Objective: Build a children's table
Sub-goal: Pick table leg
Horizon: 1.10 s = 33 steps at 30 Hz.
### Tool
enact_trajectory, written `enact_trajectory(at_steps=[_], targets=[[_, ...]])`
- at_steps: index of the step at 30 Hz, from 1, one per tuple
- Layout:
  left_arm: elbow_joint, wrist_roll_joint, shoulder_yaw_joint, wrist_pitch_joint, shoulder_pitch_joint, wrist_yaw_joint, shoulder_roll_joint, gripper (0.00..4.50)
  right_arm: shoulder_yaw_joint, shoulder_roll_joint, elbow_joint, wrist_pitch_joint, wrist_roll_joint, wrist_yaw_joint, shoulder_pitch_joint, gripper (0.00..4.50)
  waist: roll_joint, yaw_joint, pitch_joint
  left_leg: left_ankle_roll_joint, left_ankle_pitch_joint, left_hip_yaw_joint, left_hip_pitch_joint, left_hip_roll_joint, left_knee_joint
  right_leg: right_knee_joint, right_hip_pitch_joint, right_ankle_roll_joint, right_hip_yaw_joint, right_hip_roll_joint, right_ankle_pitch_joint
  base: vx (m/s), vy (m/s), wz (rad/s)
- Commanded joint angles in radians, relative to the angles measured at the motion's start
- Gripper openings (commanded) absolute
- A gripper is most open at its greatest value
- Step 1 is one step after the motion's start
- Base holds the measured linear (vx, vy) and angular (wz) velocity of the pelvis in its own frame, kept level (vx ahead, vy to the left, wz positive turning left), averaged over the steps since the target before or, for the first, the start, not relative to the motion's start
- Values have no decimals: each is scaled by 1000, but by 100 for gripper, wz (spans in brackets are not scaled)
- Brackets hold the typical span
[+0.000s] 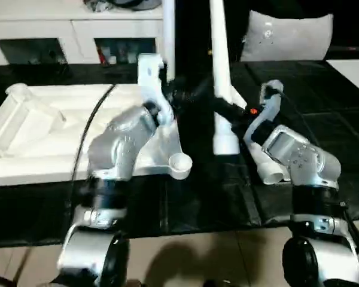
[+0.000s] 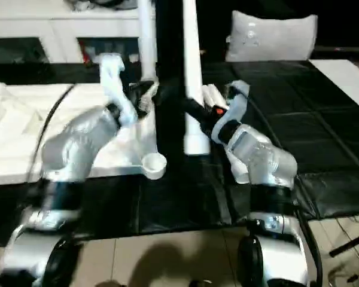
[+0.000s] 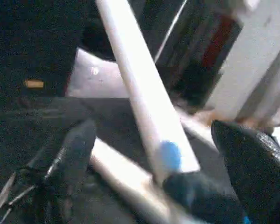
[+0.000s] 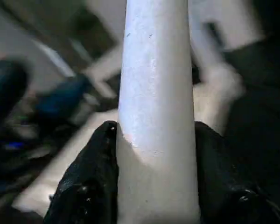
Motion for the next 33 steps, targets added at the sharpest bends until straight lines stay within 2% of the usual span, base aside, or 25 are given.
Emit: enact_trajectory(at_steps=[1, 4, 5, 8, 10, 12, 16, 17, 18, 19, 21, 22, 23, 24, 25, 28, 30, 33], targets=[[-18, -57, 24, 48, -15, 11, -18, 450, 4, 1, -54, 14, 53, 53, 6, 186, -16, 11, -86, 108, -30, 7, -2, 23, -55, -59, 77, -119, 55, -60, -266, 0, 0, 0], [-21, -70, 32, 60, -19, 17, -31, 450, 17, 0, -71, 19, 60, 69, 17, 186, -17, 21, -83, 92, -43, 8, 1, 22, -57, -67, 75, -97, 55, -61, -314, 0, 0, 0], [-10, -67, 30, 60, -22, 29, -39, 450, 25, 0, -81, 32, 68, 72, 25, 186, -13, 22, -83, 87, -45, 7, 1, 22, -58, -67, 75, -91, 55, -61, -323, 0, 0, 0], [0, -75, 36, 59, -26, 38, -49, 450, 39, -4, -91, 39, 69, 81, 34, 186, -19, 22, -81, 65, -62, 7, 0, 20, -60, -76, 76, -50, 53, -60, -366, 0, 0, 0], [2, -82, 41, 59, -29, 39, -53, 450, 43, -6, -93, 40, 69, 84, 37, 186, -18, 23, -82, 61, -62, 6, -1, 19, -60, -77, 77, -43, 53, -61, -370, 0, 0, 0], [-3, -98, 46, 67, -33, 45, -58, 450, 65, -9, -109, 19, 54, 87, 50, 186, -21, 23, -82, 57, -55, 5, -3, 19, -60, -76, 77, -31, 52, -60, -368, 0, 0, 0], [-30, -111, 31, 80, -29, 34, -53, 450, 138, -33, -129, -1, 2, 88, 62, 186, -21, 24, -83, 58, -40, 5, -6, 18, -59, -74, 77, -25, 52, -60, -351, 0, 0, 0], [-33, -95, 24, 64, -27, 45, -54, 450, 169, -40, -135, -45, -30, 100, 68, 186, -21, 23, -82, 56, -43, 5, -6, 18, -60, -74, 77, -23, 52, -59, -356, 0, 0, 0], [-35, -83, 19, 53, -27, 54, -54, 431, 189, -44, -140, -78, -52, 108, 72, 186, -22, 23, -81, 52, -58, 6, -7, 17, -59, -78, 77, -8, 51, -60, -375, 0, 0, 0], [-33, -67, 13, 41, -27, 61, -52, 420, 196, -41, -140, -93, -63, 103, 73, 186, -22, 22, -80, 51, -62, 6, -6, 16, -60, -80, 77, -3, 51, -60, -385, 0, 0, 0], [-17, 29, -31, -40, -29, 103, -40, 413, 237, -21, -142, -191, -132, 68, 75, 186, -22, 19, -79, 47, -74, 5, -6, 15, -60, -85, 74, 21, 49, -58, -407, 0, 0, 0], [-17, 68, -47, -74, -30, 129, -40, 413, 266, -10, -123, -269, -189, 41, 75, 186, -19, 19, -79, 42, -78, 4, -5, 15, -61, -86, 73, 34, 49, -60, -420, 0, 0, 0], [-17, 71, -49, -77, -30, 133, -40, 394, 268, -8, -121, -277, -193, 38, 76, 186, -20, 16, -79, 36, -80, 4, -6, 16, -61, -87, 72, 44, 48, -59, -424, 0, 0, 0], [-23, 95, -60, -99, -31, 161, -43, 377, 286, 3, -102, -341, -223, 17, 76, 186, -18, 19, -80, 35, -82, 3, -5, 16, -61, -86, 73, 44, 47, -61, -423, 0, 0, 0], [-28, 104, -66, -110, -31, 175, -44, 369, 288, 10, -93, -369, -231, 5, 76, 186, -18, 17, -80, 34, -81, 2, -5, 17, -62, -85, 71, 38, 48, -60, -413, 0, 0, 0], [-33, 116, -70, -128, -28, 194, -50, 369, 283, 22, -89, -398, -221, 4, 78, 186, -18, 16, -81, 45, -82, 2, -5, 19, -62, -81, 74, 18, 49, -59, -390, 0, 0, 0], [-33, 120, -70, -149, -25, 200, -59, 331, 287, 30, -89, -419, -222, 17, 84, 186, -17, 17, -82, 57, -74, 1, -6, 21, -61, -75, 74, -6, 51, -60, -352, 0, 0, 0], [-32, 125, -72, -164, -24, 200, -63, 329, 296, 33, -82, -438, -228, 24, 90, 186, -18, 17, -81, 65, -76, 2, -5, 22, -61, -73, 75, -25, 52, -60, -340, 0, 0, 0]])
